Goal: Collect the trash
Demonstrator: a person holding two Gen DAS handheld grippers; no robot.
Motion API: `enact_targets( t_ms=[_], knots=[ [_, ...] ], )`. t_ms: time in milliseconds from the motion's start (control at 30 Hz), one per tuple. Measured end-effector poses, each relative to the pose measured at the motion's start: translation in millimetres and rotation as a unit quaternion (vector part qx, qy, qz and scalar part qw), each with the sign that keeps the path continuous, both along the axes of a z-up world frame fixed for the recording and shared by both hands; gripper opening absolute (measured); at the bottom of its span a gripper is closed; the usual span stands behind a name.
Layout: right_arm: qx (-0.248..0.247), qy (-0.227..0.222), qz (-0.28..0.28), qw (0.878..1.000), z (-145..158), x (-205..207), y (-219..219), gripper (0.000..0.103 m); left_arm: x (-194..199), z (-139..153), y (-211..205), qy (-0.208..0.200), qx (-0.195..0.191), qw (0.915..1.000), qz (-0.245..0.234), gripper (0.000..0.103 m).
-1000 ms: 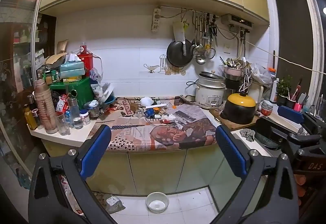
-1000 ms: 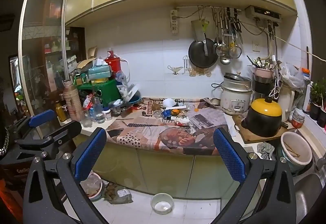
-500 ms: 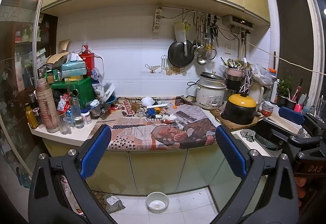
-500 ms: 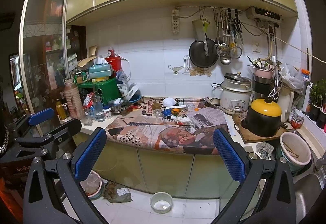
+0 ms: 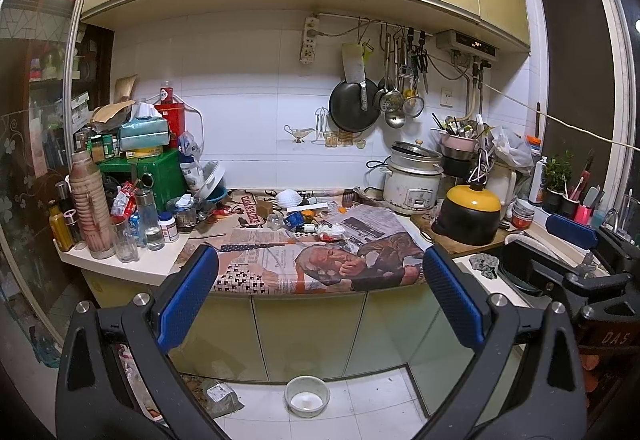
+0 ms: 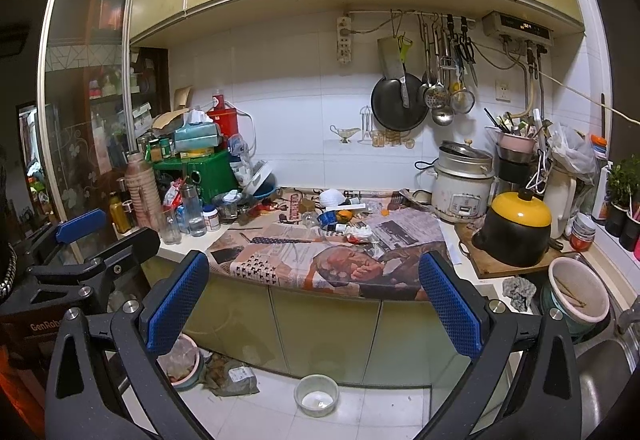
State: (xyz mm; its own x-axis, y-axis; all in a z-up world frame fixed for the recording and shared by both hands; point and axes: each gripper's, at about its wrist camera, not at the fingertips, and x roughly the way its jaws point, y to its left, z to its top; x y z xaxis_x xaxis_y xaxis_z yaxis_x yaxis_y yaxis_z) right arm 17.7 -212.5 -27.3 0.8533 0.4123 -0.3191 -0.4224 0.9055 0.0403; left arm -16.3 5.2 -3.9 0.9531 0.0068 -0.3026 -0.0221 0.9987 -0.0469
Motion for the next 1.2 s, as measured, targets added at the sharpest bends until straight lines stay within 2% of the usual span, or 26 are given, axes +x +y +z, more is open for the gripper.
enact_targets(
  t_ms=[867, 1200],
  knots=[
    [-0.005, 0.009, -0.004, 1.000, -5, 1, -5, 0.103, -4, -5, -6, 0.001, -0.004, 1.0000, -0.004, 0.103],
    [-0.012, 0.019, -0.012, 1.000, -7, 17, 6, 0.103, 3, -11, -11, 0.007, -0.007, 0.9999, -0.008, 0.103]
  ],
)
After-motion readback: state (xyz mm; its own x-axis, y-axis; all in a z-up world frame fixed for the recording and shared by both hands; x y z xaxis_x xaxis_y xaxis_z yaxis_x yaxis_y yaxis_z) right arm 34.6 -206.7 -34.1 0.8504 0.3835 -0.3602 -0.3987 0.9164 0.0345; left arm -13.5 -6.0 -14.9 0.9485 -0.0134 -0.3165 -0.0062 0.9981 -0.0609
